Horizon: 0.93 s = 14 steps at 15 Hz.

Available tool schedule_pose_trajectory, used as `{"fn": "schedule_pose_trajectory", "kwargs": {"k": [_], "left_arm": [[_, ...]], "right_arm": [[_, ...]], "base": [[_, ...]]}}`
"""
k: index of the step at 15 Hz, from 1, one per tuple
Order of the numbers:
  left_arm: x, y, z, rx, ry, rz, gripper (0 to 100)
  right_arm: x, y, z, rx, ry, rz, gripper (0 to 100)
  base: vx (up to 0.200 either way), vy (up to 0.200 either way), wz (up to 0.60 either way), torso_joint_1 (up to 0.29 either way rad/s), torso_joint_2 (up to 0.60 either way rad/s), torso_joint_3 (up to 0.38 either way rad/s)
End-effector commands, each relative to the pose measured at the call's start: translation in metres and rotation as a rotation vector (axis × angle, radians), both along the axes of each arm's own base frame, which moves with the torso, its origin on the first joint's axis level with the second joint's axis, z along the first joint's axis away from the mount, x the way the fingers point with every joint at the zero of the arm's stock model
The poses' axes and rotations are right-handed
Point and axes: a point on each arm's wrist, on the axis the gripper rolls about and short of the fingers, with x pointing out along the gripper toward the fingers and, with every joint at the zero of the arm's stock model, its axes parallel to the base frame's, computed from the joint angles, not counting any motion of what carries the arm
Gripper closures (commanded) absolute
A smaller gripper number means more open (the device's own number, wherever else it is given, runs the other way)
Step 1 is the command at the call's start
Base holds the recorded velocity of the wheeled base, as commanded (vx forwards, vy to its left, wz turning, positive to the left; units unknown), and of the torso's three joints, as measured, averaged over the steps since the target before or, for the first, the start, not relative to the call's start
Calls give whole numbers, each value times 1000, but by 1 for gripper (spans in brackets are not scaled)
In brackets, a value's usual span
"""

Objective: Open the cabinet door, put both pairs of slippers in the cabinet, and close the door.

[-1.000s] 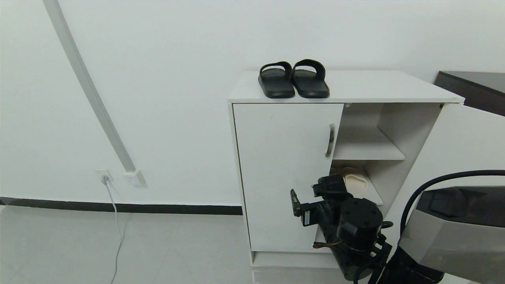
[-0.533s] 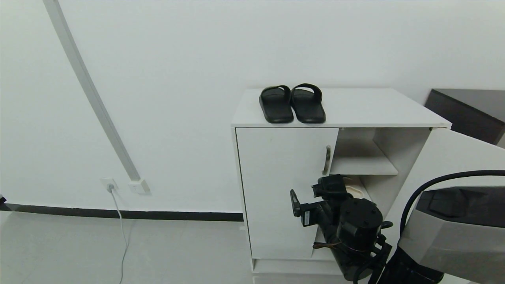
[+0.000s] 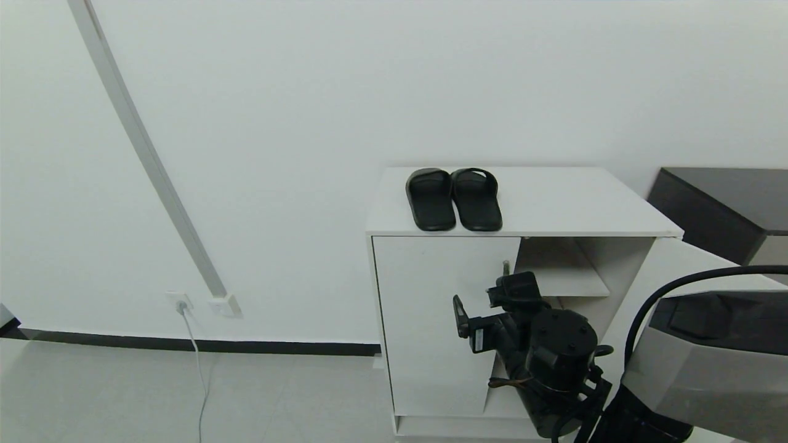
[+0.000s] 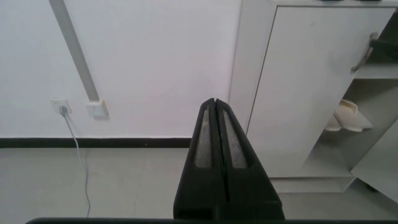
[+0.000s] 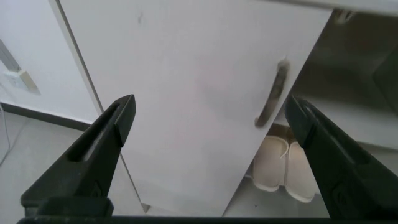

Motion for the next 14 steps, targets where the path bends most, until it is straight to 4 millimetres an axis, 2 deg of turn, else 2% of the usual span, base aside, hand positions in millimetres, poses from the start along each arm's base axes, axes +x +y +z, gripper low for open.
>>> {"fn": "schedule_pose_trajectory", "kwargs": {"k": [1, 7, 14], "left_arm": [[0, 0, 0, -1, 0, 1, 100], [0, 0, 0, -1, 0, 1, 100], [0, 0, 0, -1, 0, -1, 100]], "right_arm": [[0, 0, 0, 0, 0, 1, 0], [0, 0, -1, -1, 2, 1, 0], [0, -1, -3, -1, 8, 18, 0]], "base": [[0, 0, 0, 237, -564, -325], [0, 0, 0, 256, -583, -331], [0, 0, 0, 182, -395, -214]]}}
